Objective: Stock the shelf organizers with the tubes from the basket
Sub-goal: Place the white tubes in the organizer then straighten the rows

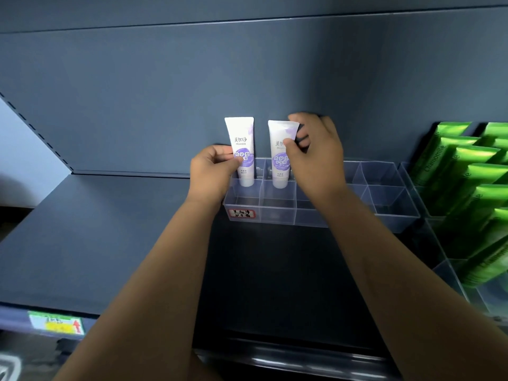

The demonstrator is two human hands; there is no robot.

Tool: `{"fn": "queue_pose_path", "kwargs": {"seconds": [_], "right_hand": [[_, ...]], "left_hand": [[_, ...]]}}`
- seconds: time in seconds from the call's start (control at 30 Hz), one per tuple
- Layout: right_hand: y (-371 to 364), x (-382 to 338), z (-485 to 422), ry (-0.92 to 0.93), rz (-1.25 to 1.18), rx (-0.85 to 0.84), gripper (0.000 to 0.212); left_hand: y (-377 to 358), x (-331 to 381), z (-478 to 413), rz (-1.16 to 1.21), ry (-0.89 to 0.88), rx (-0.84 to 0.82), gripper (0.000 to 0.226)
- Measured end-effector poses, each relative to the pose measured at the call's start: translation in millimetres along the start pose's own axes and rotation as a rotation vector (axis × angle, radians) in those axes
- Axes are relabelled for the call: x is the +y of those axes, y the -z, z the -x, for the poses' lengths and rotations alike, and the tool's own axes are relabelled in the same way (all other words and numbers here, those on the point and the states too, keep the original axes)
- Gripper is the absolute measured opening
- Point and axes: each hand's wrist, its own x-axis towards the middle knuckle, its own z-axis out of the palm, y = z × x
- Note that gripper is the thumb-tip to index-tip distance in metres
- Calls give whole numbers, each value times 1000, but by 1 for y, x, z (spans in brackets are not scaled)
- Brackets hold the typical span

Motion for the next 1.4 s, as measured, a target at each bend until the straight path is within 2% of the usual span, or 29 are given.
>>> {"fn": "queue_pose_path", "kwargs": {"seconds": [0.43, 0.8, 1.17, 1.4], "right_hand": [[2, 1, 2, 3, -22, 13, 39], [2, 1, 0, 45, -31, -15, 22], [4, 4, 1, 25, -15, -34, 30], [2, 5, 1, 20, -31, -36, 32]], "left_hand": [[3, -1, 1, 8, 25, -77, 20], [4, -4, 1, -8, -10, -94, 27], [3, -9, 0, 5, -42, -91, 29], [3, -12, -2, 62, 1, -89, 32]]}}
